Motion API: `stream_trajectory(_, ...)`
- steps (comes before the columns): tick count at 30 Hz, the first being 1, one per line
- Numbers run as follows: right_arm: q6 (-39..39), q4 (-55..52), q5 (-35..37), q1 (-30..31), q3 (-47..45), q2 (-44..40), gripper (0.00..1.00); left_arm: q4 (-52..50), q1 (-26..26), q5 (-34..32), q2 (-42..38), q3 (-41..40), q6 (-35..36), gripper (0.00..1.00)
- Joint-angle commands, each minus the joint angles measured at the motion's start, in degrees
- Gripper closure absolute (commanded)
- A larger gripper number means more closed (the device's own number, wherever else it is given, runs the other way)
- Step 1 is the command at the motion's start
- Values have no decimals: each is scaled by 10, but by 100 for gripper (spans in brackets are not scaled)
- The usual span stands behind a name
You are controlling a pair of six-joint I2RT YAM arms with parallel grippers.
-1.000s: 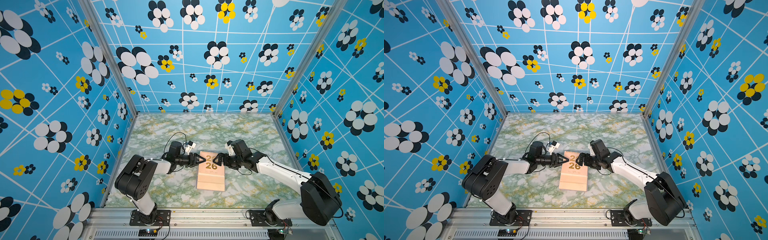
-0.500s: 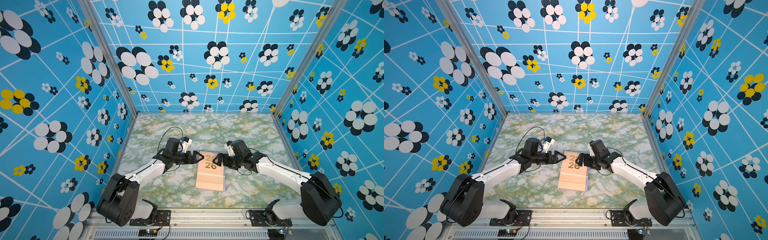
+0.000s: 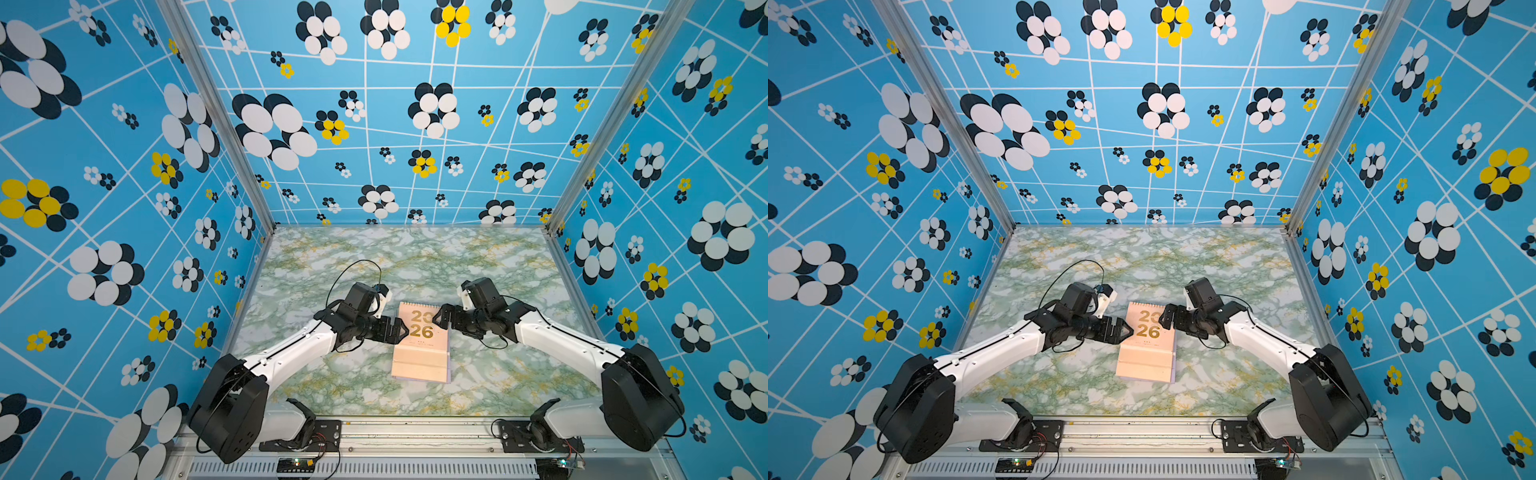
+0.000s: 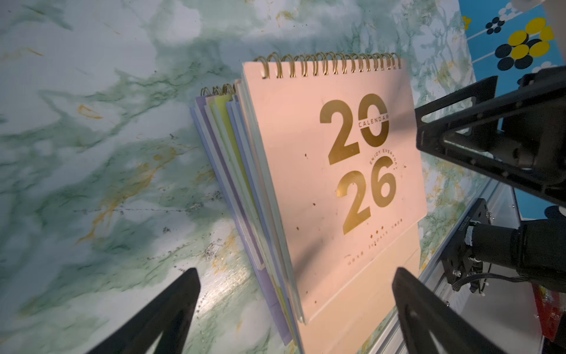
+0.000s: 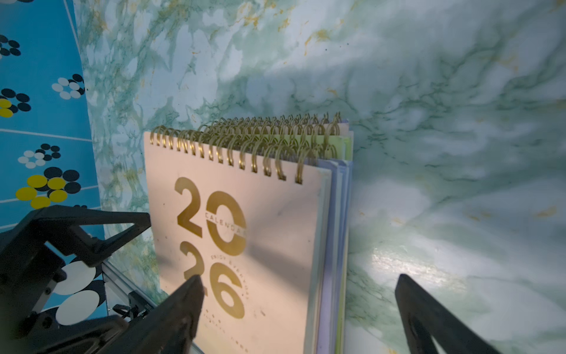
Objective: Stack the calendars
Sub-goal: Adjust the calendars at the calendar.
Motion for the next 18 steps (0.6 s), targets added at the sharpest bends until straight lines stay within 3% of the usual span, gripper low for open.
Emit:
stream_trajectory(1,1,-18,0,-7,8,-8,1,-36,-21,-44,13,34,6,1)
stream_trajectory(8,-3,-18,-6,-19,4,-10,1,-46,-49,-85,39,53,-15,0)
stream_trajectory(18,-3,-11,-16,-22,3,-6,1,-33,-73,-93,61,64,-47,0)
